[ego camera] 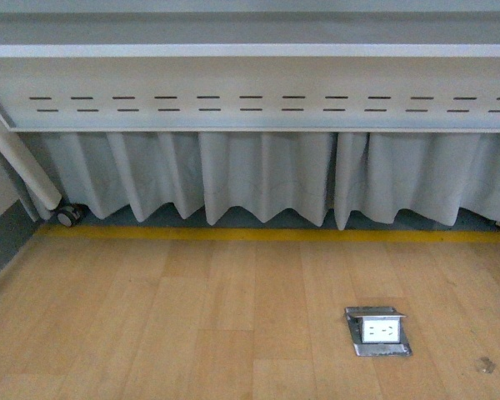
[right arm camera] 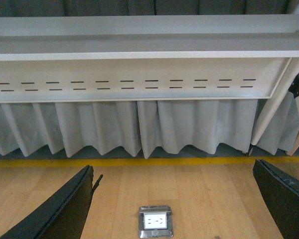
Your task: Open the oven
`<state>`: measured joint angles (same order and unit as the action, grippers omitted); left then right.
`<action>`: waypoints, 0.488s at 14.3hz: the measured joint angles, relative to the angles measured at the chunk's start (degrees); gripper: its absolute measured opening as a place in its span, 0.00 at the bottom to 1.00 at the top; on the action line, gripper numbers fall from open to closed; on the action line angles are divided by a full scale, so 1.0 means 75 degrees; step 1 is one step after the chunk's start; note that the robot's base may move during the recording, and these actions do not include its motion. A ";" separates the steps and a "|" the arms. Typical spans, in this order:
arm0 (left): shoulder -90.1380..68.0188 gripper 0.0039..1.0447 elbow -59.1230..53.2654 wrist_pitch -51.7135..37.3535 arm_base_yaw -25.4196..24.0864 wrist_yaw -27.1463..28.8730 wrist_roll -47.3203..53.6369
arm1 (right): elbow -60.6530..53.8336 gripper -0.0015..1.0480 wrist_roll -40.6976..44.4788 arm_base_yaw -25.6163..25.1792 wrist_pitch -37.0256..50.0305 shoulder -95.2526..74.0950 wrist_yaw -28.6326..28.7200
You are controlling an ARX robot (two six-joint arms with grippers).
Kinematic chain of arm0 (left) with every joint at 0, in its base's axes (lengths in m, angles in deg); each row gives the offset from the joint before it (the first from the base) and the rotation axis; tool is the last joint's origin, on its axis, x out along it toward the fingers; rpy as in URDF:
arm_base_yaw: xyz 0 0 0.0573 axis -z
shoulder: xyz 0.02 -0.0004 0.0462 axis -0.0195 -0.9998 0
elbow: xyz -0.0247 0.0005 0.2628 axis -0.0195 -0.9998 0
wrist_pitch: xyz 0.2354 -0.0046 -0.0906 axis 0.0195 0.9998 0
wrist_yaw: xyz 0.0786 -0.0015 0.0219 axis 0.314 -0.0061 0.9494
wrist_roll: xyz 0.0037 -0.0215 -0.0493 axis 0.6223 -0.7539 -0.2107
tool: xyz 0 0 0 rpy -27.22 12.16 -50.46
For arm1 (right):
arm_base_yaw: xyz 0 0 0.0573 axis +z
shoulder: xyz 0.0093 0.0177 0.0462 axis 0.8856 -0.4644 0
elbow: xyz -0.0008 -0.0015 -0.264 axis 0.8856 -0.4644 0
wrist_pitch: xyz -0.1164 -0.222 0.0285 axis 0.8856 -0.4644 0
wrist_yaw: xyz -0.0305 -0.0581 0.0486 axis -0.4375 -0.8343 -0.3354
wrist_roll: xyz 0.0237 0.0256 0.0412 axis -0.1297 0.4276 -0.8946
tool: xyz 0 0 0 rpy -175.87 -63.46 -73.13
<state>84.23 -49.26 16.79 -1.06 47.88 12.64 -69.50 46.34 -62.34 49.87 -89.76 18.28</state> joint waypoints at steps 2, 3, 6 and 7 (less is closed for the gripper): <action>0.0000 0.94 0.0000 0.0000 0.0000 0.0000 0.0000 | 0.0000 0.94 0.0000 0.0000 0.0000 0.0000 0.0000; 0.0000 0.94 0.0000 0.0000 0.0000 0.0000 0.0000 | 0.0000 0.94 0.0000 0.0000 0.0000 0.0000 0.0000; 0.0000 0.94 0.0000 0.0000 0.0000 0.0000 0.0000 | 0.0000 0.94 0.0000 0.0000 0.0000 0.0000 0.0000; 0.0000 0.94 0.0000 0.0000 0.0000 0.0000 0.0000 | 0.0000 0.94 0.0000 0.0000 0.0000 0.0000 0.0000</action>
<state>84.23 -49.26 16.79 -1.06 47.88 12.64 -69.50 46.34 -62.34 49.87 -89.76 18.28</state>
